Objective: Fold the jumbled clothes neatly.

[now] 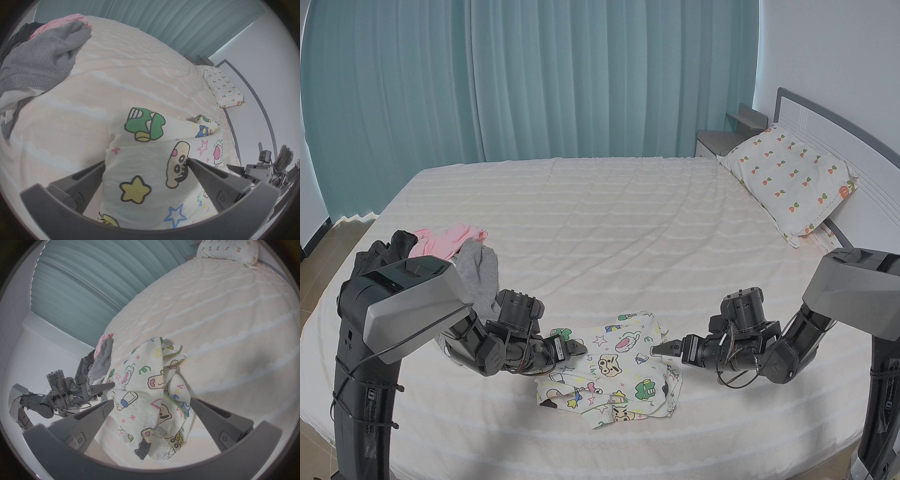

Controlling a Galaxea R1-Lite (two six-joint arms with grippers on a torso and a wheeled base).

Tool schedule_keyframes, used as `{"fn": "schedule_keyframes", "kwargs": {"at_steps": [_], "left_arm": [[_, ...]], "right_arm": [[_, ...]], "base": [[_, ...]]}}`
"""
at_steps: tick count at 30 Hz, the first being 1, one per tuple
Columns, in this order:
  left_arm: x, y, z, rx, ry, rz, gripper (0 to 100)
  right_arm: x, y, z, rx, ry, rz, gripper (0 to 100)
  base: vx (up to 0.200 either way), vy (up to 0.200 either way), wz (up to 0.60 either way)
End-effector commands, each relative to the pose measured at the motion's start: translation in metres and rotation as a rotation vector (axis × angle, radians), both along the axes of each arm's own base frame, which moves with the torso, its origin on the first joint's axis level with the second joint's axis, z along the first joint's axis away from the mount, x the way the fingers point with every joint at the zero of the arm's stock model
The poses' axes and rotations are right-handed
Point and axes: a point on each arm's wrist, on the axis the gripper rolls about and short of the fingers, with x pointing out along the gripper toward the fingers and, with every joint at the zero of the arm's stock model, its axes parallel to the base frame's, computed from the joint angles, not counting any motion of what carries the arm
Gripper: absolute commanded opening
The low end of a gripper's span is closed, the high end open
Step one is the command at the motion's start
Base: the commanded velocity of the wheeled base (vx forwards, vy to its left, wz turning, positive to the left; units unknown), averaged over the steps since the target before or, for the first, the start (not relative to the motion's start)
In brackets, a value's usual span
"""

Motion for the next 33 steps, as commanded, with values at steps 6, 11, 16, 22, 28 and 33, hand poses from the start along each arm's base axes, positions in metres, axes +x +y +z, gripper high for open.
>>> {"fn": "schedule_keyframes", "kwargs": {"at_steps": [6,11,16,22,28,33], "left_arm": [[-0.008,-0.006,0.000,0.010,0.013,-0.015,0],[-0.015,-0.002,0.008,0.012,0.012,-0.012,0],[-0.020,0.005,0.019,0.016,-0.005,0.008,0],[-0.025,0.027,0.023,0.023,-0.005,0.068,0],[-0.031,0.059,0.018,0.020,-0.022,0.140,0],[-0.038,0.090,0.021,0.013,-0.028,0.215,0]], "right_arm": [[-0.015,-0.007,0.004,0.096,-0.054,-0.044,100],[-0.018,-0.010,0.001,0.096,-0.048,-0.047,100],[-0.020,-0.010,-0.001,0.098,-0.032,-0.041,100],[-0.021,-0.011,-0.001,0.105,-0.023,-0.047,100],[-0.021,-0.011,-0.002,0.106,-0.022,-0.048,100],[-0.021,-0.012,-0.002,0.108,-0.017,-0.051,100]], "base": [[0.000,0.000,0.00],[0.000,0.000,0.00],[0.000,0.000,0.00],[0.000,0.000,0.00],[0.000,0.000,0.00],[0.000,0.000,0.00]]}}
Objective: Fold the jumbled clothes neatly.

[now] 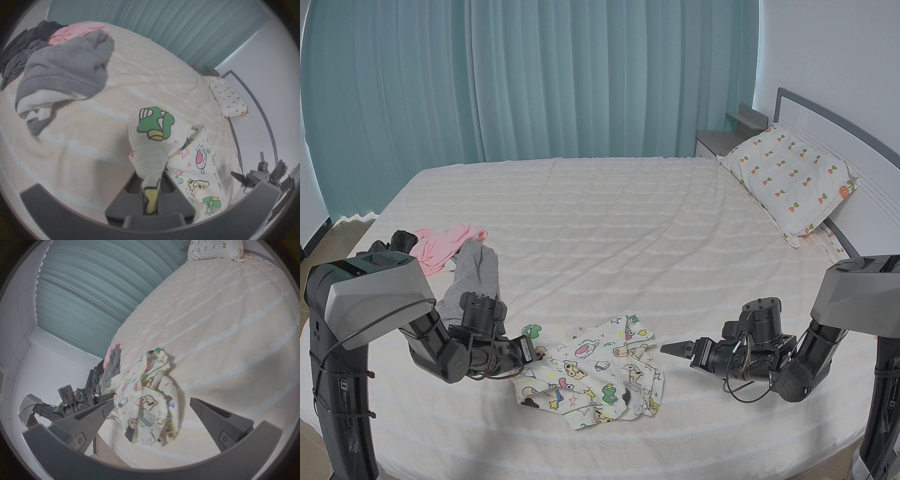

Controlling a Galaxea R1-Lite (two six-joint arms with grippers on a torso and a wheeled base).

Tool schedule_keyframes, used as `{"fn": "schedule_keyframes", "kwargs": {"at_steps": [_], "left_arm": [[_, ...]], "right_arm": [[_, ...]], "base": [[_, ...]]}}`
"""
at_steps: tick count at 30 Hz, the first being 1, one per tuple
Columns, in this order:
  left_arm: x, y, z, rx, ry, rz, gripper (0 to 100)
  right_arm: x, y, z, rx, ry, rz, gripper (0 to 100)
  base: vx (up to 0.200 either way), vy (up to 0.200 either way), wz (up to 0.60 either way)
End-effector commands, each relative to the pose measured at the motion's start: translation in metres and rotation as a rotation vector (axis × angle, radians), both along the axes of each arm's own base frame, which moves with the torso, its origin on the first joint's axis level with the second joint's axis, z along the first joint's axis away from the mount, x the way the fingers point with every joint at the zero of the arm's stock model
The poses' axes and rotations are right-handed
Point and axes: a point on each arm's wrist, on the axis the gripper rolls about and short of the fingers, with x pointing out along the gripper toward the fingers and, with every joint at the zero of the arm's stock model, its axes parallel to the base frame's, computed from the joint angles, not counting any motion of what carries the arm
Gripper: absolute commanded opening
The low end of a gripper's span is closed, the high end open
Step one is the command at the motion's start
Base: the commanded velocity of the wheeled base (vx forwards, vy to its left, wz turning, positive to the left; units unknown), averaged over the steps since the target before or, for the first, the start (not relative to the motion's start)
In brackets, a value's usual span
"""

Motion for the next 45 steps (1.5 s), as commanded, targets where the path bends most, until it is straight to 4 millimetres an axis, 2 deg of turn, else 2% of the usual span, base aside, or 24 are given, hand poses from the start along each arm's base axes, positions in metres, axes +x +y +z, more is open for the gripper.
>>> {"fn": "schedule_keyframes", "kwargs": {"at_steps": [1,9,16,17,22,26,27,29,32,33,34,36,37,38,40,41,42,43,44,45], "left_arm": [[-0.010,0.034,0.006,-0.008,-0.001,0.080,0],[-0.028,0.088,0.007,-0.016,-0.010,0.164,0],[-0.039,0.096,0.001,-0.023,-0.010,0.181,0],[-0.040,0.096,-0.001,-0.024,-0.011,0.182,100],[-0.047,0.096,-0.004,-0.027,0.016,0.188,100],[-0.053,0.099,-0.002,-0.027,0.008,0.200,100],[-0.055,0.106,0.009,-0.031,-0.051,0.222,100],[-0.059,0.114,0.030,-0.041,-0.145,0.250,100],[-0.073,0.115,0.074,-0.071,-0.305,0.251,100],[-0.074,0.115,0.076,-0.072,-0.314,0.251,100],[-0.087,0.112,0.106,-0.088,-0.419,0.234,100],[-0.089,0.112,0.112,-0.092,-0.438,0.230,100],[-0.119,0.100,0.156,-0.142,-0.599,0.157,100],[-0.131,0.093,0.168,-0.160,-0.641,0.116,100],[-0.164,0.079,0.187,-0.198,-0.714,0.021,100],[-0.169,0.077,0.189,-0.204,-0.720,0.005,100],[-0.195,0.067,0.199,-0.238,-0.747,-0.078,100],[-0.195,0.067,0.199,-0.238,-0.747,-0.078,100],[-0.227,0.059,0.206,-0.271,-0.749,-0.169,100],[-0.247,0.058,0.207,-0.278,-0.739,-0.213,100]], "right_arm": [[0.000,0.000,-0.001,0.000,0.006,-0.001,100],[0.000,0.000,-0.002,0.000,0.007,-0.001,100],[0.000,0.000,-0.004,0.001,0.015,0.007,100],[0.000,0.000,-0.004,0.001,0.016,0.007,100],[0.000,0.000,0.001,0.005,-0.002,0.007,100],[-0.001,0.000,0.018,0.019,-0.049,0.002,100],[-0.004,-0.001,0.035,0.033,-0.087,-0.001,100],[-0.014,-0.005,0.052,0.039,-0.130,-0.017,100],[-0.037,-0.017,0.084,0.021,-0.221,-0.089,100],[-0.039,-0.018,0.086,0.020,-0.229,-0.094,100],[-0.057,-0.026,0.107,0.006,-0.300,-0.128,100],[-0.060,-0.027,0.110,0.003,-0.313,-0.133,100],[-0.098,-0.041,0.134,-0.057,-0.443,-0.140,100],[-0.111,-0.046,0.139,-0.089,-0.482,-0.137,100],[-0.137,-0.058,0.145,-0.180,-0.561,-0.149,100],[-0.141,-0.060,0.146,-0.190,-0.574,-0.154,100],[-0.158,-0.069,0.152,-0.233,-0.629,-0.189,100],[-0.158,-0.069,0.152,-0.233,-0.629,-0.189,100],[-0.179,-0.081,0.158,-0.274,-0.680,-0.246,100],[-0.191,-0.087,0.159,-0.300,-0.695,-0.275,100]], "base": [[0.000,0.000,0.00],[0.000,0.000,0.00],[0.000,0.000,0.00],[0.000,0.000,0.00],[0.000,0.000,0.00],[0.000,0.000,0.00],[0.000,0.000,0.00],[0.000,0.000,0.00],[0.000,0.000,0.00],[0.000,0.000,0.00],[0.000,0.000,0.00],[0.000,0.000,0.00],[0.000,0.000,0.00],[0.000,0.000,0.00],[0.000,0.000,0.00],[0.000,0.000,0.00],[0.000,0.000,0.00],[0.000,0.000,0.00],[0.000,0.000,0.00],[0.000,0.000,0.00]]}}
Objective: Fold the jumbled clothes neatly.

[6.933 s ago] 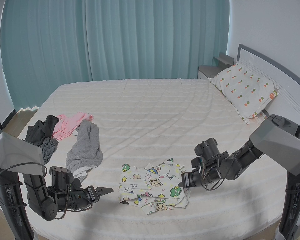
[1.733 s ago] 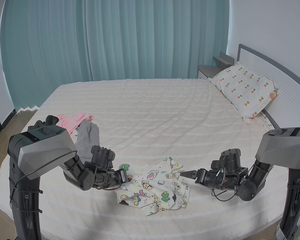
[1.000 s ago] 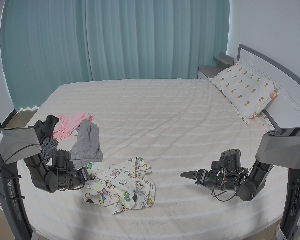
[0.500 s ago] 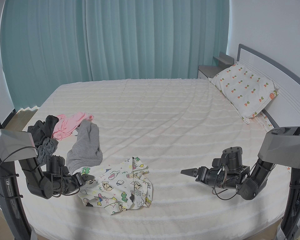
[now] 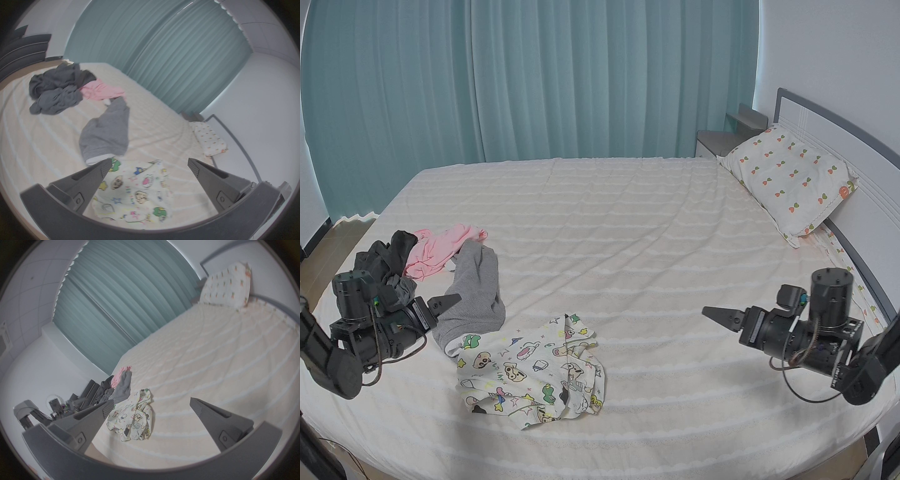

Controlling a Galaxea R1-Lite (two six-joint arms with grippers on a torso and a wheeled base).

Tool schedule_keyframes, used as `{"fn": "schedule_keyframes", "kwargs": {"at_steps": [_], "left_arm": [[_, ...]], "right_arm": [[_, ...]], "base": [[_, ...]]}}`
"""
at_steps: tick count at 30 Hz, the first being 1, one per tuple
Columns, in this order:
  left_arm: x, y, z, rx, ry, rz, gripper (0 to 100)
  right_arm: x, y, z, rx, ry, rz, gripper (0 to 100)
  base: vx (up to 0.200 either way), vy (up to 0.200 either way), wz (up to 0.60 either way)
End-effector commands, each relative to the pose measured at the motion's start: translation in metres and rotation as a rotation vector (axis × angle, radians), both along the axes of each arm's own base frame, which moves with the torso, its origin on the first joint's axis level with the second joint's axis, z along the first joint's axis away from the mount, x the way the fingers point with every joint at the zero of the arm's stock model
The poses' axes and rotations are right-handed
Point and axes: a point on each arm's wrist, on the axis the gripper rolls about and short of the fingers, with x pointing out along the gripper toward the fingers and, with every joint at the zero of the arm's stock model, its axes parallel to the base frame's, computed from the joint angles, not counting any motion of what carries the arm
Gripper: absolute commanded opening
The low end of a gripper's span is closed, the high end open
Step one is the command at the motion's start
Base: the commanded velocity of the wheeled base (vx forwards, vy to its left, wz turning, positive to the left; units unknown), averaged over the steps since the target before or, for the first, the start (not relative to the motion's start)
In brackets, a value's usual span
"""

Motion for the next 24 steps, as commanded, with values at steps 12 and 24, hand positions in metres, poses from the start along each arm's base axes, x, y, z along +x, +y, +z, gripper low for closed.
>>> {"fn": "schedule_keyframes", "kwargs": {"at_steps": [12,24], "left_arm": [[-0.252,-0.002,0.051,0.119,-0.372,-0.150,100],[-0.280,-0.005,0.027,0.346,-0.439,0.214,100]], "right_arm": [[-0.227,-0.112,0.020,-0.436,-0.429,-0.470,100],[-0.253,-0.108,-0.027,-0.506,-0.454,-0.448,100]], "base": [[0.000,0.000,0.00],[0.000,0.000,0.00]]}}
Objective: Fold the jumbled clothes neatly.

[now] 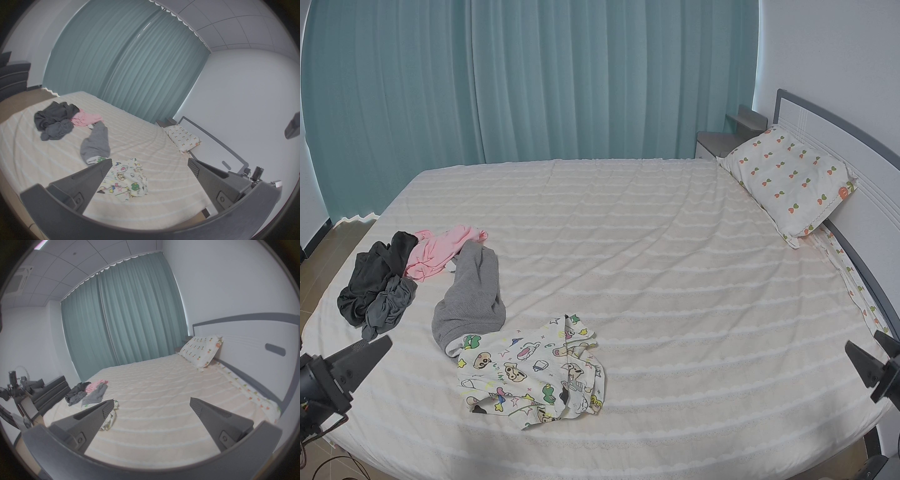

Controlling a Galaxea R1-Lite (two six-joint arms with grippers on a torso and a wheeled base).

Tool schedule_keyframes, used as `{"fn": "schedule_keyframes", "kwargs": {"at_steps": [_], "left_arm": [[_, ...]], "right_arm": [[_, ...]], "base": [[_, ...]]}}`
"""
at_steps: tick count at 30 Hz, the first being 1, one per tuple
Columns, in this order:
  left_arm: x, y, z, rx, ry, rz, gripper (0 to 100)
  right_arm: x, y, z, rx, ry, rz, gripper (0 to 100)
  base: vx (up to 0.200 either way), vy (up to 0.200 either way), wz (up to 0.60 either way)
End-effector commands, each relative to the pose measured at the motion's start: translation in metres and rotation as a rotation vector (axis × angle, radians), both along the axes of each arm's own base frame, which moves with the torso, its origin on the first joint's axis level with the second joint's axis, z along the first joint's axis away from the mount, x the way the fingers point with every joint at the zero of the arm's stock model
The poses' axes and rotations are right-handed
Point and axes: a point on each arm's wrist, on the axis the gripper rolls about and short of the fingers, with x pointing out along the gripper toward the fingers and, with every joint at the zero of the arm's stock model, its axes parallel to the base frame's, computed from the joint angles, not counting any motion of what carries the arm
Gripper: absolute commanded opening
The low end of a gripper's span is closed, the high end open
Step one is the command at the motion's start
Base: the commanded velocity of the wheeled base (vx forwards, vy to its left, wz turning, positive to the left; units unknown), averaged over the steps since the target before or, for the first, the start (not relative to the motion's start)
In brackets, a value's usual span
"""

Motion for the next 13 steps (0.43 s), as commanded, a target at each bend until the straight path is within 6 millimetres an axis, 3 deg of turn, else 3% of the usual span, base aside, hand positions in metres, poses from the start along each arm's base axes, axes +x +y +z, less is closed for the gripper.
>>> {"fn": "schedule_keyframes", "kwargs": {"at_steps": [1,3,4,5,13], "left_arm": [[-0.082,0.003,-0.041,0.169,-0.211,0.272,100],[-0.082,0.003,-0.041,0.169,-0.211,0.272,100],[-0.065,0.007,-0.084,0.412,-0.149,0.351,100],[-0.063,0.008,-0.091,0.447,-0.154,0.368,100],[-0.063,0.009,-0.094,0.465,-0.107,0.406,100]], "right_arm": [[-0.069,-0.009,-0.063,-0.139,-0.178,-0.163,100],[-0.069,-0.009,-0.063,-0.139,-0.178,-0.163,100],[-0.066,-0.008,-0.070,-0.146,-0.165,-0.104,100],[-0.066,-0.008,-0.070,-0.151,-0.164,-0.101,100],[-0.066,-0.008,-0.070,-0.153,-0.166,-0.099,100]], "base": [[0.000,0.000,0.00],[0.000,0.000,0.00],[0.000,0.000,0.00],[0.000,0.000,0.00],[0.000,0.000,0.00]]}}
